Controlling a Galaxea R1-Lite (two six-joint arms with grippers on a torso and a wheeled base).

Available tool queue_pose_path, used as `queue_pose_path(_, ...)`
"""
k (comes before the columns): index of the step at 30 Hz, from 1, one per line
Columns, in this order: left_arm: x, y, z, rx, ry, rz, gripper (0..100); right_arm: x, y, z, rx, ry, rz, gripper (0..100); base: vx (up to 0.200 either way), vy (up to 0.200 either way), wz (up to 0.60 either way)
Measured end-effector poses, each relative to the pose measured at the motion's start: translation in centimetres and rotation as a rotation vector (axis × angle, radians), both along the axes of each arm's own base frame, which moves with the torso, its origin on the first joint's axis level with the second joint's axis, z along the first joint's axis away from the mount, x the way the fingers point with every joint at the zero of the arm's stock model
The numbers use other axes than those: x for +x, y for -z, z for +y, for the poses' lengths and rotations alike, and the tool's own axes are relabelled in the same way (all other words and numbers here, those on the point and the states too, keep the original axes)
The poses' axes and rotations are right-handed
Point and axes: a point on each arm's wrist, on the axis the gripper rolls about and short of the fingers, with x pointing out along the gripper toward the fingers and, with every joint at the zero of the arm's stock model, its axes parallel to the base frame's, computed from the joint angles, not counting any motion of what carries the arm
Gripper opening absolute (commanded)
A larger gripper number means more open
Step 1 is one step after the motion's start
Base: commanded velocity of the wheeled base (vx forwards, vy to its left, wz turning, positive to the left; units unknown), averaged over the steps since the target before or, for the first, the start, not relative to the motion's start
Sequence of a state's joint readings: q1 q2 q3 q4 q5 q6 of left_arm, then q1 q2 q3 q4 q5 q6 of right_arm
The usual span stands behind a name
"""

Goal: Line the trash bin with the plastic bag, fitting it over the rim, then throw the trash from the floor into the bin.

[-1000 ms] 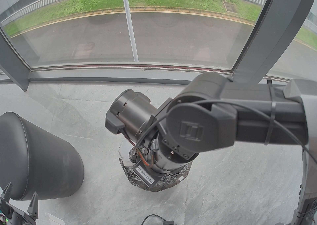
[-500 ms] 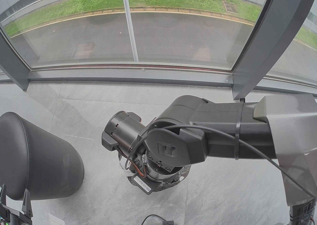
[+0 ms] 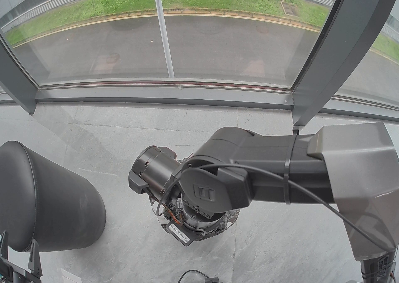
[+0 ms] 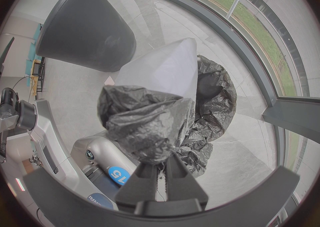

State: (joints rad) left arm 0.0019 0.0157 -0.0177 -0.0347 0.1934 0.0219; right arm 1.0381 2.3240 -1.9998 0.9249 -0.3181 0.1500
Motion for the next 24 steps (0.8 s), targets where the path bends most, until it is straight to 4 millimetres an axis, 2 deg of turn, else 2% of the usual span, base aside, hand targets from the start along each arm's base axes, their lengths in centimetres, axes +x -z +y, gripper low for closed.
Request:
queue_pose_path(9, 0.0, 0.2, -0.4, -0.022, 0.183, 0.014, 100, 0.8, 0.9, 0.1, -0.004, 0.013, 0.002, 0, 0.0, 0.0, 0.0)
queue_pose_path(13, 0.0, 0.3, -0.4, -0.023, 0.196, 0.019, 100, 1.4, 1.3, 0.2, 0.002, 0.028, -0.025, 0, 0.0, 0.0, 0.0)
queue_pose_path(24, 0.0, 0.2, -0.4, -0.056, 0.188, 0.008, 100, 5.1, 2.9, 0.0, 0.027, 0.065, -0.126, 0, 0.0, 0.0, 0.0)
